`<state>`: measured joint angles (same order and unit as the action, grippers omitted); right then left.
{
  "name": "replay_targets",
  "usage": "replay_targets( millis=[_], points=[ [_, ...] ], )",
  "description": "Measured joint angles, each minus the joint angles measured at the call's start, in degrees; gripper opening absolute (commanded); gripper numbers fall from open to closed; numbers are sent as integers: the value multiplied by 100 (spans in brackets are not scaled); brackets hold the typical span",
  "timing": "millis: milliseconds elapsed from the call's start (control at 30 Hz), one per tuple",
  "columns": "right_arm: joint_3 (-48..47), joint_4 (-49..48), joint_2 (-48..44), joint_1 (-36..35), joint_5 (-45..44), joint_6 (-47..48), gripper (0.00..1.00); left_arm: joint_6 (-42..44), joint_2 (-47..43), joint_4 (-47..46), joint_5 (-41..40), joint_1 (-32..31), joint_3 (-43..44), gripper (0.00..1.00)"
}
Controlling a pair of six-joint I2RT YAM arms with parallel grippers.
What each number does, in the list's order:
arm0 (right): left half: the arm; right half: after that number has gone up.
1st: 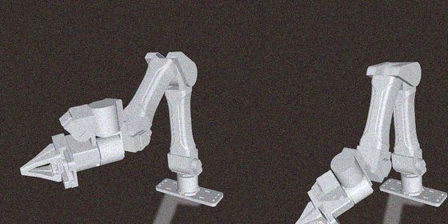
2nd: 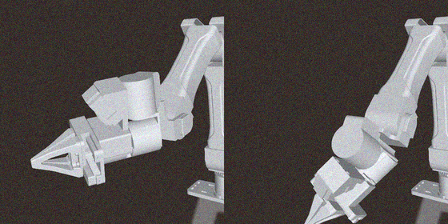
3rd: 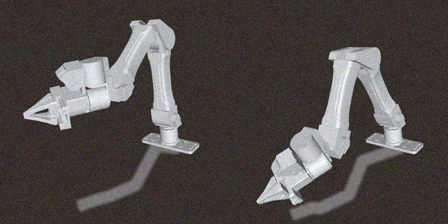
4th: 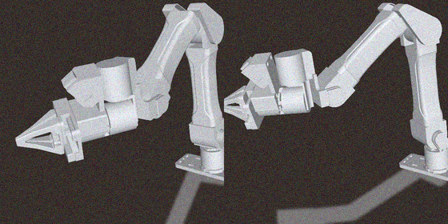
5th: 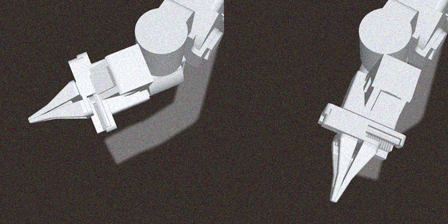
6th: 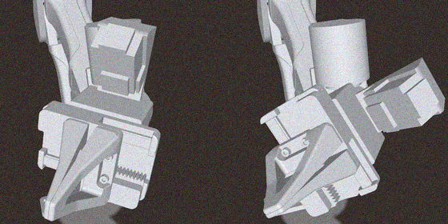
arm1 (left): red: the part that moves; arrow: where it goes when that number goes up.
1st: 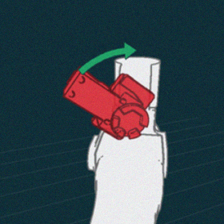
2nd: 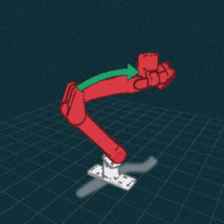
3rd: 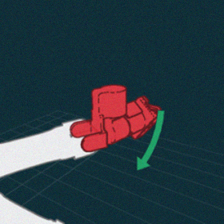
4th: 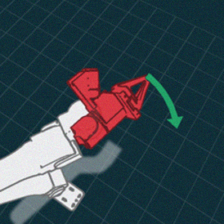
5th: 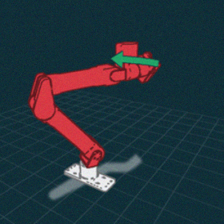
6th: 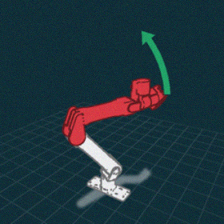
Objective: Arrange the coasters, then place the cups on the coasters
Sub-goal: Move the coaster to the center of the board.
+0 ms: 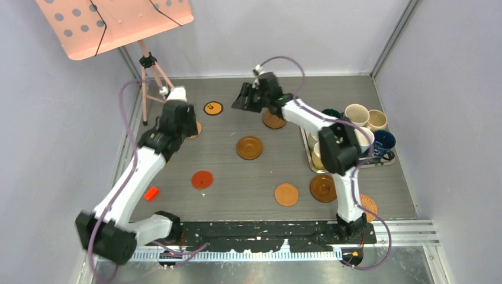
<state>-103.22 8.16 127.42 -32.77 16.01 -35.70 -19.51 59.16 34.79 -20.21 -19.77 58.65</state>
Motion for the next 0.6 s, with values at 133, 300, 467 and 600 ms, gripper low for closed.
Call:
replay_targets(
  millis=[133, 300, 467, 600],
  points=[
    [1073, -391, -1707, 315, -114, 184, 58, 223, 1615, -492, -490, -15, 1043, 37],
    [2511, -892, -4083, 494, -540, 328, 58, 511, 3670, -811, -1165, -44, 2603, 16],
    [3683, -1019, -5910, 426, -876, 422, 57, 844, 5447, -887, -1834, -127, 3960, 0],
    [4380, -986, -6920, 422, -1139, 472, 57, 1163, 7001, -363, -2380, -210, 5554, 0]
  ],
)
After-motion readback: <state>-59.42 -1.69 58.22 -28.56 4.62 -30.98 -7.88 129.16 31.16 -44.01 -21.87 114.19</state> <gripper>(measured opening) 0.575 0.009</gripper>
